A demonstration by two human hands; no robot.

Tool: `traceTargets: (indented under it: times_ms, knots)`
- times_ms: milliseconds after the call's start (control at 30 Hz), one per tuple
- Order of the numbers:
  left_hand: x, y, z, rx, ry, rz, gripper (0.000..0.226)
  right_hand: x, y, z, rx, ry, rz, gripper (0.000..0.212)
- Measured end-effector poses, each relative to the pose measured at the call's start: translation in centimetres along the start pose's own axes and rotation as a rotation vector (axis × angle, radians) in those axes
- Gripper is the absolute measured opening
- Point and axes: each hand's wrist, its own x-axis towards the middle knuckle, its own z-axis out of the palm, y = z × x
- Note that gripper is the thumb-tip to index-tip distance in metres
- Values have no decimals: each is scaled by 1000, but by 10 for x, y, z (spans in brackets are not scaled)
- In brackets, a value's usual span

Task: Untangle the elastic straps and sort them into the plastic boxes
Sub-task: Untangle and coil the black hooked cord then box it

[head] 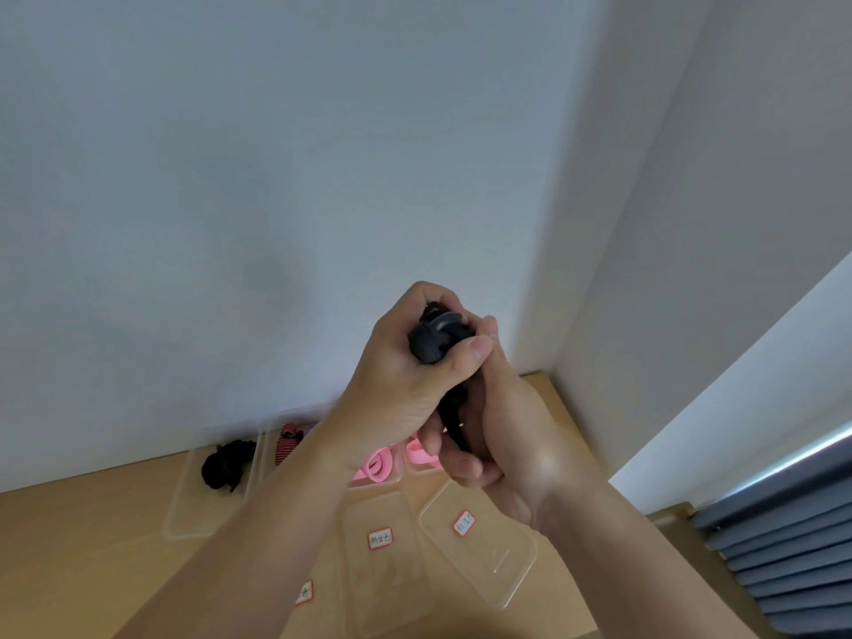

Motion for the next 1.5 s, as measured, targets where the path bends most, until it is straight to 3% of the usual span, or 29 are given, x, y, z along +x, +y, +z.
traceTargets:
  times_ms: [133, 233, 333, 433, 533, 667, 833, 1033, 1233, 1367, 1500]
  knots:
    - [6, -4, 5, -65, 142, 43, 18, -8, 4, 2, 15, 104, -18, 71]
    - [10, -3, 7, -177, 282, 39, 18, -15, 8, 5, -8, 196, -169, 40]
    - [11, 0, 15, -193, 350, 86, 19, -18, 15, 15, 157, 337, -350, 17]
    - [11, 5, 25, -223, 401, 135, 19, -14, 24, 26, 211, 459, -520, 32]
    - [10, 6, 35, -237, 422, 145, 18, -8, 27, 32, 80, 608, -659, 27]
    - [9, 14, 40, -168, 369, 202, 7, -8, 20, 30, -25, 755, -779, 35]
    - [12, 25, 29, -88, 212, 169, 9, -18, -1, 20, -139, 766, -913, 37]
    - [1, 34, 17, -94, -115, 57, 18, -28, -20, 6, -283, 723, -865, 43]
    - [-2, 39, 13, -161, -153, 22, 7, -26, -44, -5, -446, 584, -788, 49]
    - [-6, 38, 14, -170, -226, -10, 38, -25, -52, -6, -522, 567, -785, 50]
    - [-6, 43, 8, -101, -298, -14, 28, -27, -56, -7, -645, 471, -779, 50]
